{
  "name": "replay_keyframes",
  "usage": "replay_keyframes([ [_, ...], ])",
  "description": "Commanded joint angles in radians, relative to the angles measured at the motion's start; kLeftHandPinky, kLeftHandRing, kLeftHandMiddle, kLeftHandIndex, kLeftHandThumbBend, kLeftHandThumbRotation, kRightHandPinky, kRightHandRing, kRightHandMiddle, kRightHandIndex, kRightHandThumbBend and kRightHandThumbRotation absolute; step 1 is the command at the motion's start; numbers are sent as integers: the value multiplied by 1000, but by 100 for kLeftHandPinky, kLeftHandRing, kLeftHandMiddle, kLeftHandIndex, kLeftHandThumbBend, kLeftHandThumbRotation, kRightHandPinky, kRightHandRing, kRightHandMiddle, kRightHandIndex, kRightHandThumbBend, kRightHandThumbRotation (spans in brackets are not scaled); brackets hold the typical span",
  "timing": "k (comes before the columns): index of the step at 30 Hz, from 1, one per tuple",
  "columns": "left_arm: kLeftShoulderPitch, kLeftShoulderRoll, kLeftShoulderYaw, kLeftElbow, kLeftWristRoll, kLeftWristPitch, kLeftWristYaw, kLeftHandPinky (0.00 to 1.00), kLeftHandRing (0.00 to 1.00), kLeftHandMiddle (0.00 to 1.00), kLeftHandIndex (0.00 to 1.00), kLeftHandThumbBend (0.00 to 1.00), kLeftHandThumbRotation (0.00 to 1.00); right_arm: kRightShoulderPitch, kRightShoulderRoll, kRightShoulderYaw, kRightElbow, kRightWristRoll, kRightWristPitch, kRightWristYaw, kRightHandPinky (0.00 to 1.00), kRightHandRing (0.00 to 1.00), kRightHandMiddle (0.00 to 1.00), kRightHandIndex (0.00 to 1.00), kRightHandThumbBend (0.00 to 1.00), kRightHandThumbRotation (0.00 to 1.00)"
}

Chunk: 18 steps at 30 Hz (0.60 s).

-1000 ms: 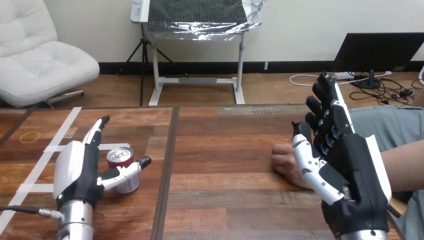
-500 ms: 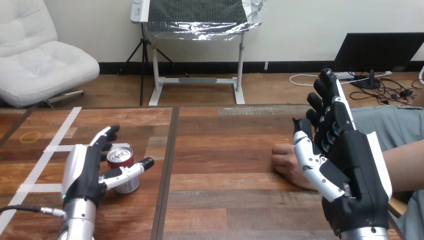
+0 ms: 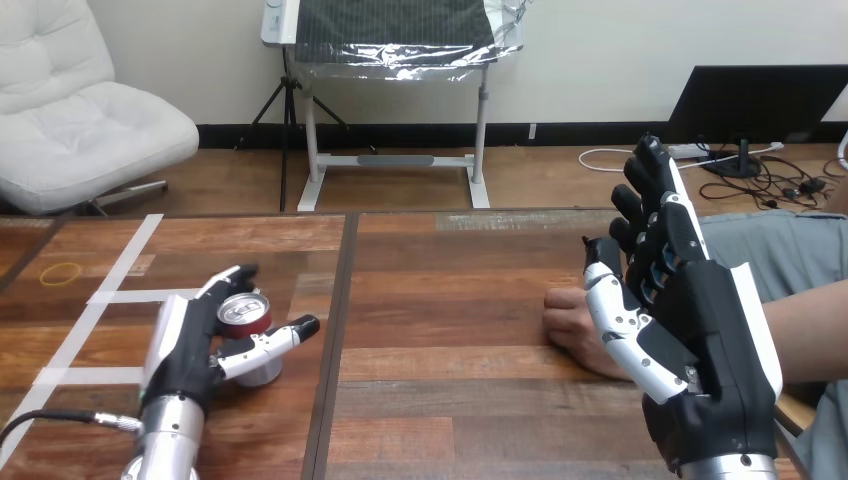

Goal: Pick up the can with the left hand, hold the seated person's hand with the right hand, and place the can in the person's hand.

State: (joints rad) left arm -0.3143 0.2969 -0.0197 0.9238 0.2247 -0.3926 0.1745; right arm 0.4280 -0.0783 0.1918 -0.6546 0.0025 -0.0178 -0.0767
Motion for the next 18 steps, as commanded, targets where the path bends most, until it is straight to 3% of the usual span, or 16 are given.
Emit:
replay_keyframes([
  [1, -93, -15, 19, 14, -38, 15, -38, 79, 83, 85, 84, 84, 36, -44, 25, -11, -54, 2, -2, 3, 100, 100, 100, 100, 0, 0],
  [18, -111, -11, -10, 35, -21, 43, -52, 79, 84, 86, 85, 84, 39, -39, 23, -17, -64, 4, 3, 9, 100, 100, 100, 100, 0, 0],
])
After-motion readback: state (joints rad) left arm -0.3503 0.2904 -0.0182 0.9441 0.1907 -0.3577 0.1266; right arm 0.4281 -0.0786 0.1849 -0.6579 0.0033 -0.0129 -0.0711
